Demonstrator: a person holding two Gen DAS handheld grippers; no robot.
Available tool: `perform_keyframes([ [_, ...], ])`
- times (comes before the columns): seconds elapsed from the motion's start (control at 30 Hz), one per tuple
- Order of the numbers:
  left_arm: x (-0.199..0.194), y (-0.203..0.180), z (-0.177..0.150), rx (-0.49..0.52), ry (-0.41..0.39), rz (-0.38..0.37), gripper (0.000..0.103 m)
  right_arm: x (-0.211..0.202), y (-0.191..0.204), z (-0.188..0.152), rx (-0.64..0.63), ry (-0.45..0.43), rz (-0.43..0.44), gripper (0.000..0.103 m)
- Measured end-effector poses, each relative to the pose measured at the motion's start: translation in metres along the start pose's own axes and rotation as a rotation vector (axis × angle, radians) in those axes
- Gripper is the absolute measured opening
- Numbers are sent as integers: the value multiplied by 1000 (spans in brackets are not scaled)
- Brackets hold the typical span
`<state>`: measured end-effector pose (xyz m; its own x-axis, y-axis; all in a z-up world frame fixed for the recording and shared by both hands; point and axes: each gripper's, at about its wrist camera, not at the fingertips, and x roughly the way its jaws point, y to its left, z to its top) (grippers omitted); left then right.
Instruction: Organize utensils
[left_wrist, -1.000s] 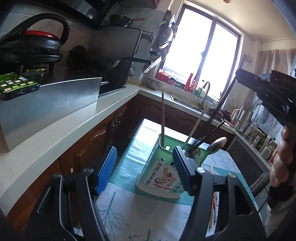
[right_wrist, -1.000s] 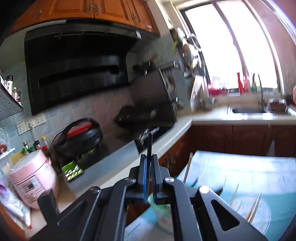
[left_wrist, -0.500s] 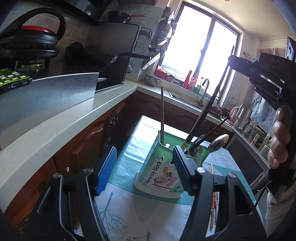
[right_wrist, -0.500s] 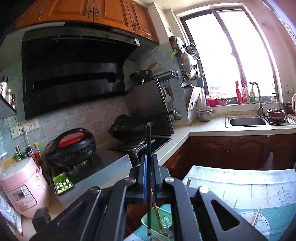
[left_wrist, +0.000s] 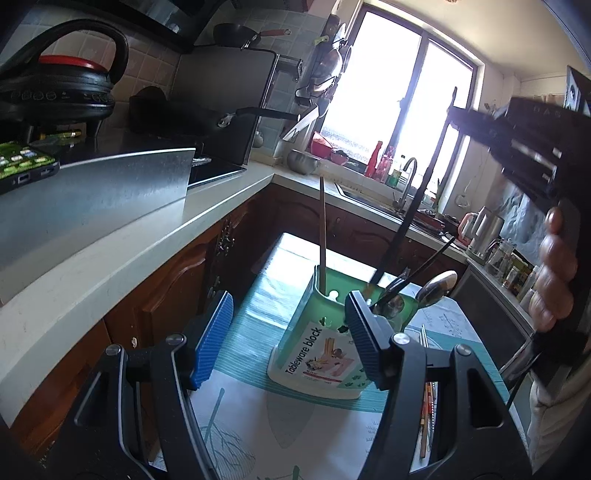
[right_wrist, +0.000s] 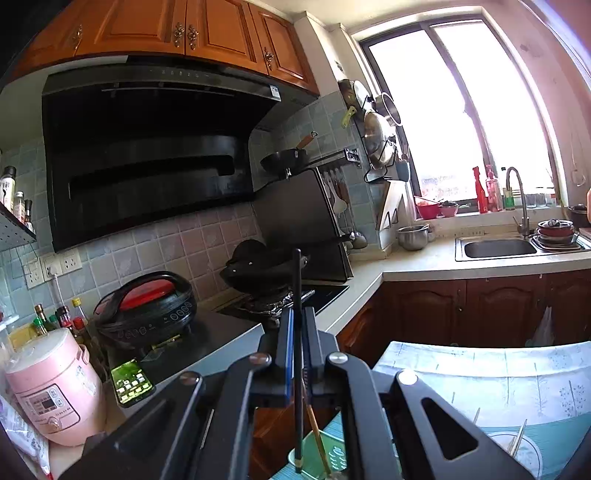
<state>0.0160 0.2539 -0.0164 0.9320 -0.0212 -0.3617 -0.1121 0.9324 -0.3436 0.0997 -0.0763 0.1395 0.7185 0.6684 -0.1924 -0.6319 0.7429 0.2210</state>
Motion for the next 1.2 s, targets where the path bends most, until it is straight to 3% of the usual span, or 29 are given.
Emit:
perform_keyframes([
  [0.27, 2, 2, 11, -10, -16, 18, 61, 16, -6, -17, 26, 56, -10, 4],
  [0.57, 7, 5, 11, -22, -7, 18, 60, 3, -2, 9, 27, -4, 22, 4],
  [0.93, 10, 6, 8, -23, 5, 29, 60, 25, -13, -9, 46, 51, -8, 4],
  [1.07, 13, 4, 7, -19, 11, 29, 61, 37, -12, -23, 31, 106, -23, 4],
  [1.2, 14, 3, 7, -9, 17, 27, 61, 59, -9, -55, -13, 244, -63, 5],
])
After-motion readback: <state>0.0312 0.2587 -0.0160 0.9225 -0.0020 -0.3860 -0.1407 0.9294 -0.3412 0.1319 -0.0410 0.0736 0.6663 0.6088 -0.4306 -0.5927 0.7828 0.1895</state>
